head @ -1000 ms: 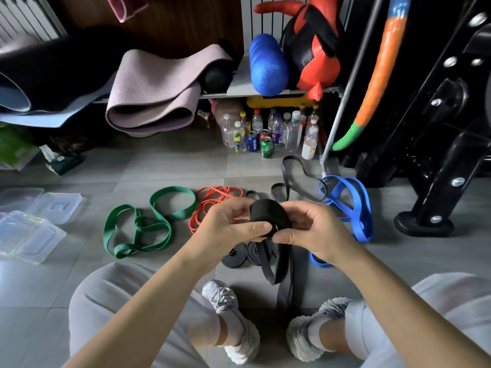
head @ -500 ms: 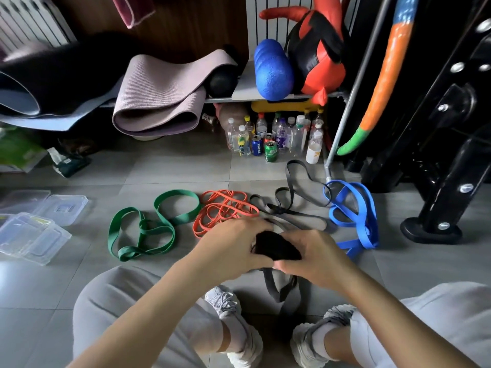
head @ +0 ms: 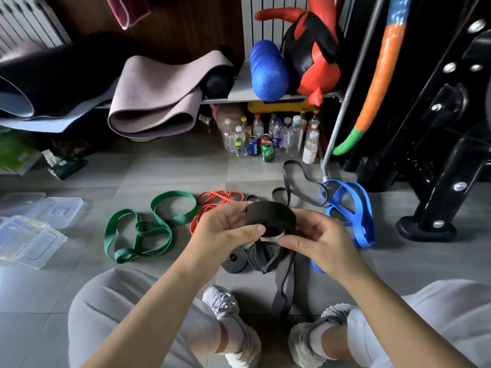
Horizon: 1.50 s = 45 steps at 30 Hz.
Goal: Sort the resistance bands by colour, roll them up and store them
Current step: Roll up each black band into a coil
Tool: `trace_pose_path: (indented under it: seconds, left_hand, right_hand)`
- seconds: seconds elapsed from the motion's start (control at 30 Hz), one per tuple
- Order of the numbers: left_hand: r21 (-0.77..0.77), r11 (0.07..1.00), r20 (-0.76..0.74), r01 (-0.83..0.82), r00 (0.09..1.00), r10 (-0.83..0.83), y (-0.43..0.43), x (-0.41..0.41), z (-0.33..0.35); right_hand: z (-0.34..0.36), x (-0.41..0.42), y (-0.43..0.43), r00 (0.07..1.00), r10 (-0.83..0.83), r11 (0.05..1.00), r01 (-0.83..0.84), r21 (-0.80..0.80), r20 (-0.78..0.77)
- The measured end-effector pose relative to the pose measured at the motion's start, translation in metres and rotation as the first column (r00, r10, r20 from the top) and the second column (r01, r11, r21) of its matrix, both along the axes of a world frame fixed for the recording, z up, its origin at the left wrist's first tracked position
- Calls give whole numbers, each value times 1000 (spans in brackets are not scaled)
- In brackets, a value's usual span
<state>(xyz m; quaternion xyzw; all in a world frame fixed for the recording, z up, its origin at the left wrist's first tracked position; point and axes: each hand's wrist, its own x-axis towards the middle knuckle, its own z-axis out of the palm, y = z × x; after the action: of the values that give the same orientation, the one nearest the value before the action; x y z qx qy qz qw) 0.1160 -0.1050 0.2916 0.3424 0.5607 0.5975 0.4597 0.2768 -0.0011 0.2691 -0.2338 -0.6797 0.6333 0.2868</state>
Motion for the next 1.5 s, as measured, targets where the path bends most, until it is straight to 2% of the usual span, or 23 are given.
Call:
trace_pose_path:
  seconds: [0.07,0.1,0.13,0.17,0.2,0.23,0.3,0.33,0.37,0.4,0.43,0.47,0.53,0.6,0.67,0.8,0.9,1.03,1.1,1.2,1.33,1.43,1.5]
  left_hand:
    - [-5,1000,122,15,992,-14,-1,5,-4]
    - [-15,1000,130,22,991,-20,-1,6,-6]
    - [-33,999,85,30,996,-27,-1,7,-6]
    - [-63,998,-40,32,999,-35,-1,5,-4]
    - [-100,994,-246,34,968,-58,-2,2,-1]
    - [-144,989,-483,42,869,-107,-1,-3,2]
    - [-225,971,-807,79,544,-231,1,-6,13]
    - [-250,962,-871,110,408,-273,3,-5,20]
    - [-275,950,-898,146,313,-308,6,-3,25]
    - [-295,941,-910,166,251,-329,9,-1,30]
    - [-302,938,-913,169,233,-335,12,-2,31]
    - [-290,942,-905,171,271,-328,13,-3,32]
    - [-239,956,-836,171,465,-292,14,-8,28]
    - [-159,978,-708,138,675,-210,12,-12,24]
    - [-98,991,-537,90,834,-129,9,-14,20]
    - [48,996,-160,71,985,-63,5,-12,8]
    - [131,991,140,10,990,-28,5,-5,0]
    - [102,991,257,-81,965,52,5,-1,-9]
    - [97,990,242,-102,967,76,4,0,-10]
    - [95,991,104,-97,991,87,4,0,-6]
    - [113,990,-27,-79,996,83,3,-5,1]
    - [122,991,1,-51,999,51,5,-1,2]
    - [97,993,79,-66,995,59,8,5,-2]
  right_hand:
    - [-2,-1,-2,999,-22,1000,21,-21,-38]
    - [-2,-1,-2,999,-21,1000,20,-17,-35]
    - [0,-1,-2,1000,-9,1000,9,-3,-24]
    - [2,0,-1,1000,7,1000,-7,28,6]
    - [3,1,1,998,23,997,-27,66,57]
    - [4,1,3,992,36,993,-49,110,120]
    - [6,0,5,971,59,975,-106,194,233]
    - [7,-2,5,958,73,964,-140,228,278]
    - [8,-4,5,947,81,953,-165,256,310]
    - [8,-6,4,942,75,946,-171,276,328]
    - [10,-6,4,940,59,943,-163,291,337]
    - [11,-6,4,940,43,942,-151,298,339]
    - [10,-3,8,943,25,946,-129,297,331]
    - [7,1,12,937,39,958,-135,254,348]
    - [3,3,12,943,84,973,-148,178,323]
    - [1,-1,8,993,67,996,-72,50,100]
    - [5,-7,7,1000,17,998,-18,63,13]
    - [8,-9,7,998,21,996,-26,83,53]
    - [9,-9,7,996,-15,991,2,137,92]
    - [12,-7,8,988,-52,973,18,230,145]
    - [16,0,12,992,2,979,-27,202,122]
    - [14,-2,11,990,41,985,-63,163,134]
    - [7,-6,8,992,35,990,-51,128,120]
